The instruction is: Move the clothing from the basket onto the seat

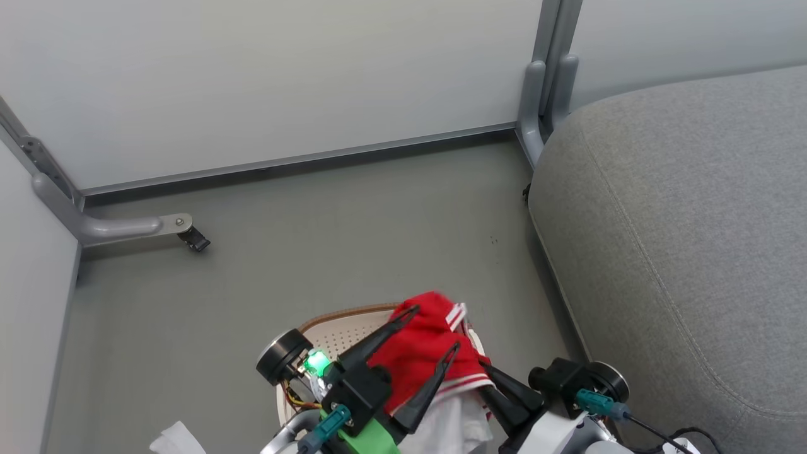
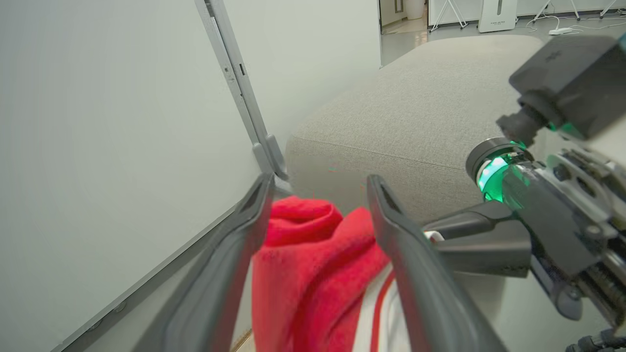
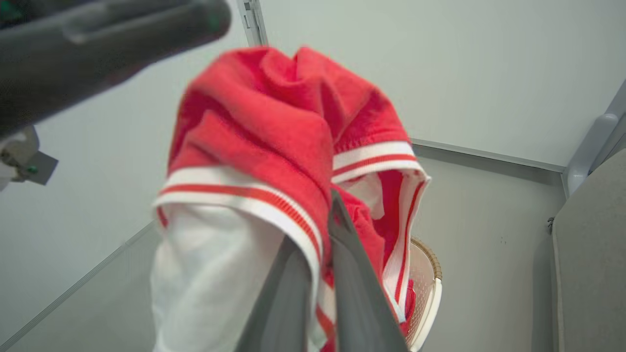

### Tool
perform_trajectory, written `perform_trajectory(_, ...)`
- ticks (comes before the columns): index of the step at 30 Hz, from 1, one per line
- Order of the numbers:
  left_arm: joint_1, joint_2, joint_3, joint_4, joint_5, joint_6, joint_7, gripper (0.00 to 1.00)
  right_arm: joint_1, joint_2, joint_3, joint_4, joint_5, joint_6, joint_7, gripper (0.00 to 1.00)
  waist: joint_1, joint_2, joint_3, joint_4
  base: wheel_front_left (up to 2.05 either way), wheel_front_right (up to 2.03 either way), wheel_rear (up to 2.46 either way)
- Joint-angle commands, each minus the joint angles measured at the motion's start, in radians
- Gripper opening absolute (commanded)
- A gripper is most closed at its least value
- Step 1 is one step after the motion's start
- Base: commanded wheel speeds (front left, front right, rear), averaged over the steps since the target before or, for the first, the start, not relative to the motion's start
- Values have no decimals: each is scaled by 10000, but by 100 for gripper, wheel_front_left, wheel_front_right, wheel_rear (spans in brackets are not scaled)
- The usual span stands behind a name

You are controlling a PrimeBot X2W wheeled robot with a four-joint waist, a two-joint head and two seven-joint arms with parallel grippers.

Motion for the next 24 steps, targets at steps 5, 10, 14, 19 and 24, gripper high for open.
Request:
perform_trajectory(5, 62, 134, -33, 21, -168, -17, 116, 100, 174, 24, -253, -229, 103, -3, -7, 0, 0, 0, -15, -4, 0, 0, 0)
perform_trajectory(10, 71, 174, -45, 25, -224, 55, 143, 100, 190, 47, -457, -361, -14, -3, -6, 0, 0, 0, -14, -24, 0, 0, 0)
perform_trajectory(14, 107, 191, -49, 11, -301, 113, 182, 100, 220, 28, -649, -508, -123, -3, -6, 0, 0, 0, 1, -107, 0, 0, 0)
perform_trajectory(19, 161, 240, 2, -60, -349, 194, 251, 100, 277, 74, -1172, -733, -192, -3, -6, 0, 0, 0, 108, -343, 0, 0, 0)
perform_trajectory(24, 137, 253, -4, -71, -465, 200, 208, 100, 341, -16, -1677, -1156, -414, -3, -7, 0, 0, 0, 338, -675, 0, 0, 0)
